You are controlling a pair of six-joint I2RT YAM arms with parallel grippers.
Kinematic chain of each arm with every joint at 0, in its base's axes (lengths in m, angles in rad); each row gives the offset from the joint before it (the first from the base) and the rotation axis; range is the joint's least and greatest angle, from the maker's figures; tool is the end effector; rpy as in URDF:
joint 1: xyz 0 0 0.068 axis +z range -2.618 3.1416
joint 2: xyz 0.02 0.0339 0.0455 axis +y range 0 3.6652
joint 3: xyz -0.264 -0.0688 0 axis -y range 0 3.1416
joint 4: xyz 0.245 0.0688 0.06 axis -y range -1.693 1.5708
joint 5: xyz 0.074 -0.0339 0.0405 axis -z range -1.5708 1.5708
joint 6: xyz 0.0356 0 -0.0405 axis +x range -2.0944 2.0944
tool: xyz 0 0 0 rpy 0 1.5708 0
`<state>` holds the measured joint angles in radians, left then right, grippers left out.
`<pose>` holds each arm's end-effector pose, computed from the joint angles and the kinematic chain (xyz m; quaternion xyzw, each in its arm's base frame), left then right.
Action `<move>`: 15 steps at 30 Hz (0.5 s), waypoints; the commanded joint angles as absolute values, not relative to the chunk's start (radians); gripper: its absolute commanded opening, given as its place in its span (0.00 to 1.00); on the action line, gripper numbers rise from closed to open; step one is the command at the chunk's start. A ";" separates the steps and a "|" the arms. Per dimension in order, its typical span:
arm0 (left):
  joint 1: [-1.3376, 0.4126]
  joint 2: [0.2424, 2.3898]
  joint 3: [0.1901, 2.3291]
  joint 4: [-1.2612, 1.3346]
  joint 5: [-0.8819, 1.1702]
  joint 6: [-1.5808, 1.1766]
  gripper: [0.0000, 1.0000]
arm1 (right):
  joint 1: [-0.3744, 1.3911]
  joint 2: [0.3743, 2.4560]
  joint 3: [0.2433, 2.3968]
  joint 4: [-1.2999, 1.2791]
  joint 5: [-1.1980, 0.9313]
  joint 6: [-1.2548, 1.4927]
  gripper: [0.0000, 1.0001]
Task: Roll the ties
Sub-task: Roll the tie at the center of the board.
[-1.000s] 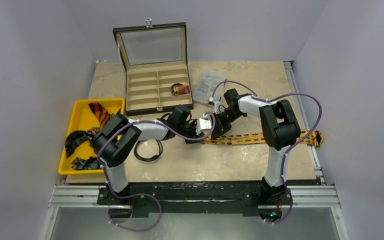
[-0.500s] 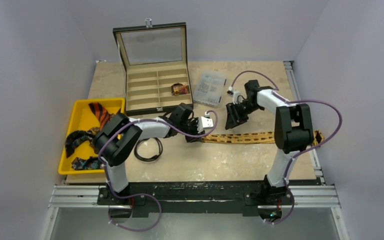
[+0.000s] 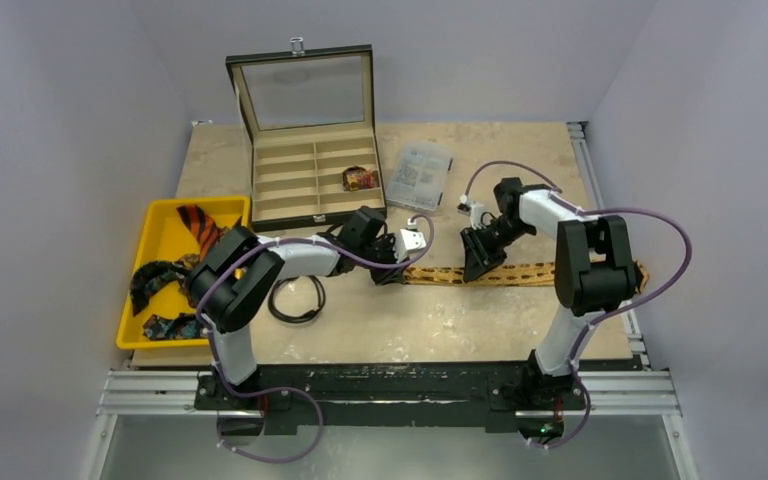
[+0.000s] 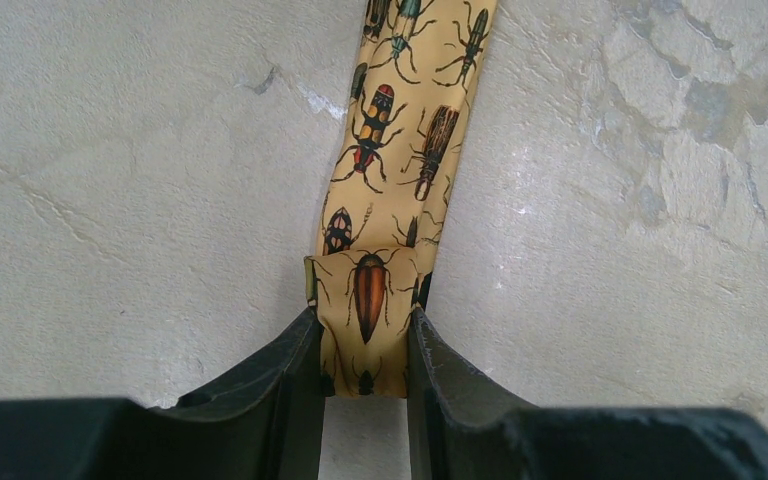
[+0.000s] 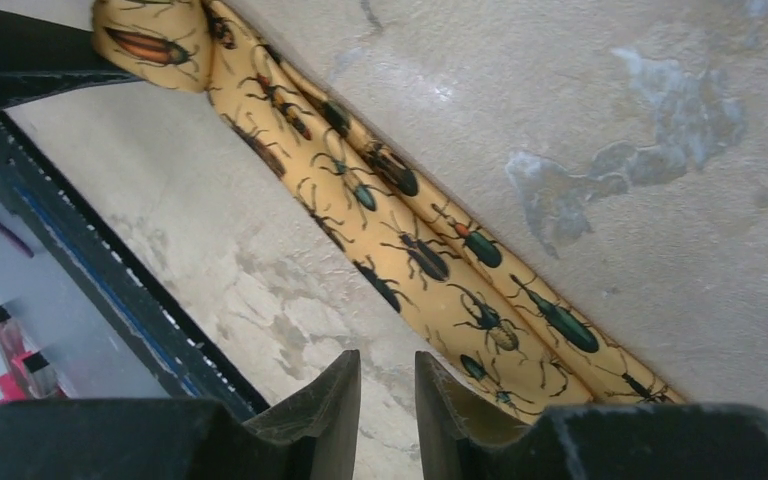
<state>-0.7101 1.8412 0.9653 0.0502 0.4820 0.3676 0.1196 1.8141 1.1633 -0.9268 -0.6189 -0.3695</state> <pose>0.2661 -0.2505 0.1406 0.5387 0.7317 -0.2793 0.3104 0.3095 0.0580 0.1660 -0.2296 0.9244 0.3026 0.0347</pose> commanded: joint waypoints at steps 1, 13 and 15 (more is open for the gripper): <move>-0.707 1.864 0.905 -0.077 0.382 0.334 0.12 | 0.113 1.840 1.158 -0.903 -0.542 -0.418 0.25; -0.717 1.838 0.876 -0.043 0.414 0.380 0.12 | 0.111 1.935 1.212 -0.874 -0.484 -0.461 0.26; -0.723 1.833 0.876 -0.045 0.418 0.407 0.13 | 0.112 1.929 1.220 -0.872 -0.476 -0.464 0.26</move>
<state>-0.7139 1.8229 0.9253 0.0990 0.4751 0.3588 0.1131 1.9141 1.1934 -0.9356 -0.5434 -0.4046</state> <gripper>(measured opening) 0.285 0.253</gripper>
